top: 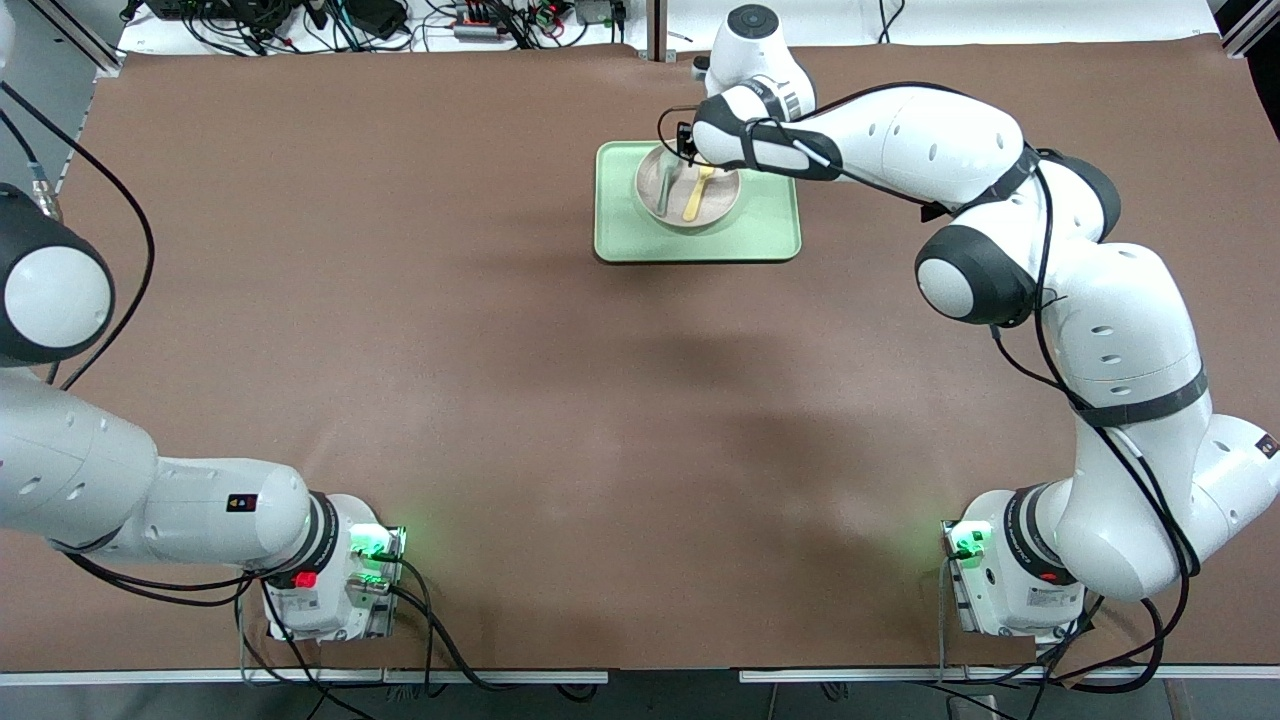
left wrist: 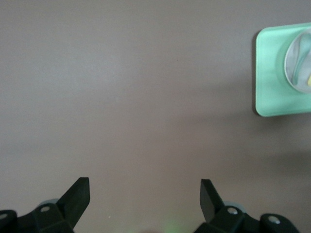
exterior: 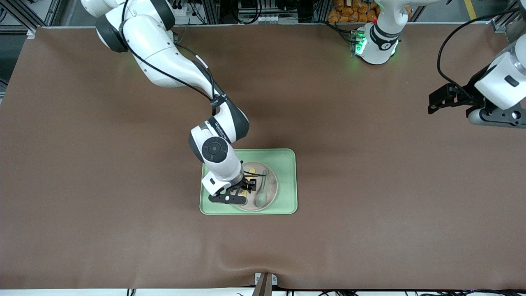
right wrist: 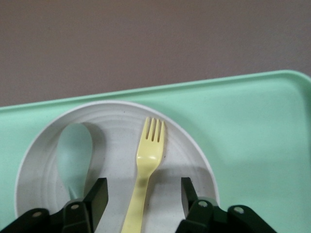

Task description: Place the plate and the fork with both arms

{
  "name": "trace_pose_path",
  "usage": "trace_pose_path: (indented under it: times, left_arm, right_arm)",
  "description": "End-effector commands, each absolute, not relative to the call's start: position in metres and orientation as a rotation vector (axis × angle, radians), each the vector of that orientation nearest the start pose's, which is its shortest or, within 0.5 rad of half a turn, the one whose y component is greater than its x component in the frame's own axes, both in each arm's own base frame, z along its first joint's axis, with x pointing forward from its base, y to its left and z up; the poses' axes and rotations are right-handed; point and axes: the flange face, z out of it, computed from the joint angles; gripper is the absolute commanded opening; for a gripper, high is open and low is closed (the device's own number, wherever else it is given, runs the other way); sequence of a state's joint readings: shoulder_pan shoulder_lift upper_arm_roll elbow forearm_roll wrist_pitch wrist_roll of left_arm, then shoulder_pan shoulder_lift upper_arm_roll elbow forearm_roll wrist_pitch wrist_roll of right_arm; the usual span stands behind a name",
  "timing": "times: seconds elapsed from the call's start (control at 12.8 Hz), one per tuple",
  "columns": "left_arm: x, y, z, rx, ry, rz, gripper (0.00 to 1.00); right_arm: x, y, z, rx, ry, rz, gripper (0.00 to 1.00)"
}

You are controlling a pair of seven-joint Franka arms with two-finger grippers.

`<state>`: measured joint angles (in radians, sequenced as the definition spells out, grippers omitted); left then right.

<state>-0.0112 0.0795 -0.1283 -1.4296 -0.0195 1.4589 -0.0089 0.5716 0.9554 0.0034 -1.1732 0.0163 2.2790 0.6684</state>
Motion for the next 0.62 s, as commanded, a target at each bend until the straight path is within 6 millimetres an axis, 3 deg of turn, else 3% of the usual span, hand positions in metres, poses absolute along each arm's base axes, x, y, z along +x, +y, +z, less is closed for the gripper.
trace_pose_path:
  times: [0.0,0.16,0.55]
  left_arm:
    - [0.537,-0.073,0.652,-3.118,0.316,0.124,1.00]
    - [0.536,-0.065,0.656,-3.119,0.333,0.120,1.00]
    - [0.542,-0.063,0.659,-3.140,0.322,0.056,1.00]
  right_arm:
    - [0.652,0.434,0.219,-3.036,0.163,-0.192,0.63]
    - [0.651,0.435,0.215,-3.037,0.167,-0.188,0.58]
    - [0.650,0.434,0.204,-3.046,0.171,-0.174,0.58]
